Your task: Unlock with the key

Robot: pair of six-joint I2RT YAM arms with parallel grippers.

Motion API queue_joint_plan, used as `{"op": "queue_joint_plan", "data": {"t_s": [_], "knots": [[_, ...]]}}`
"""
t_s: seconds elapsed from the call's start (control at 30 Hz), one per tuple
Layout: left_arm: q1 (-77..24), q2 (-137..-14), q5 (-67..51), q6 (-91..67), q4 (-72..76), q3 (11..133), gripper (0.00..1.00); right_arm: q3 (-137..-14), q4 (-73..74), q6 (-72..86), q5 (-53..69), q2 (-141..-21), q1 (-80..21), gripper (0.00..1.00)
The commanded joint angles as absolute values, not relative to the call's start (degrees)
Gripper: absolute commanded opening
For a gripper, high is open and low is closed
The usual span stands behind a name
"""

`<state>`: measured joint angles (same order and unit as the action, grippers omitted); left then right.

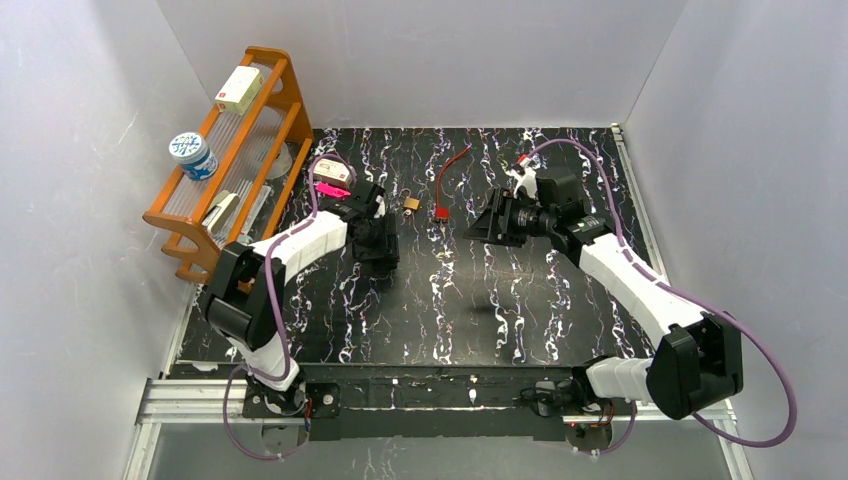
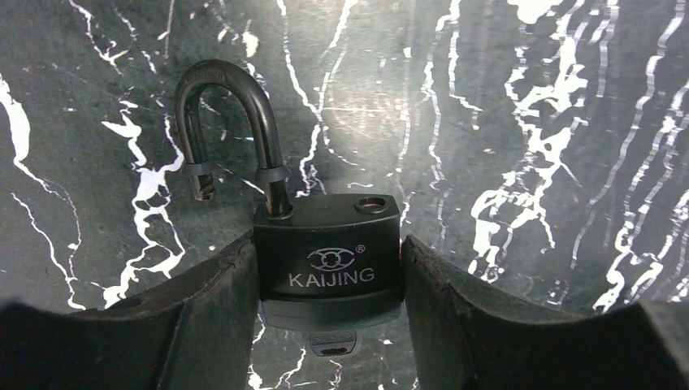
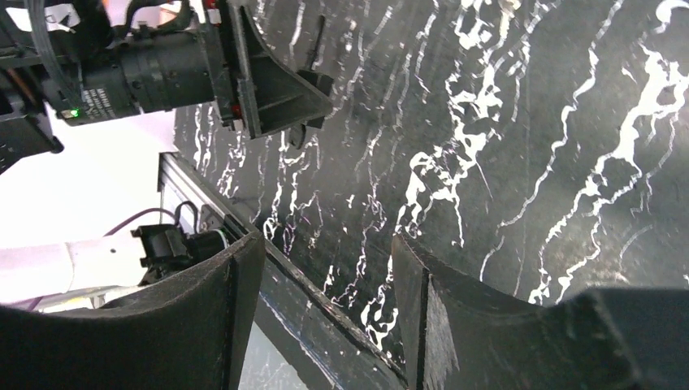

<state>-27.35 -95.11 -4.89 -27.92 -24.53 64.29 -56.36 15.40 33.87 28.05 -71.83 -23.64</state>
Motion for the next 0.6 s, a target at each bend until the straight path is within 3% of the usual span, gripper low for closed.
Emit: {"op": "queue_joint_plan", "data": {"t_s": [0.0,0.37,0.57], "knots": [[-27.5,-96.0,-1.4,-29.1,-25.4,67.8,0.07,-56.7,16.3,37.0,25.3,-72.0,-23.3,0.67],[-28.8,-101.9,-2.8,-29.3,-23.8,66.5,0.26,-55.9,16.0,34.2,23.5,-68.8,-22.8,0.77],[-28.8,-100.7,-0.9,-29.3,-24.1,66.3,0.54,-54.0,16.1,34.6,23.5,-68.5,-22.6,0.77]]}}
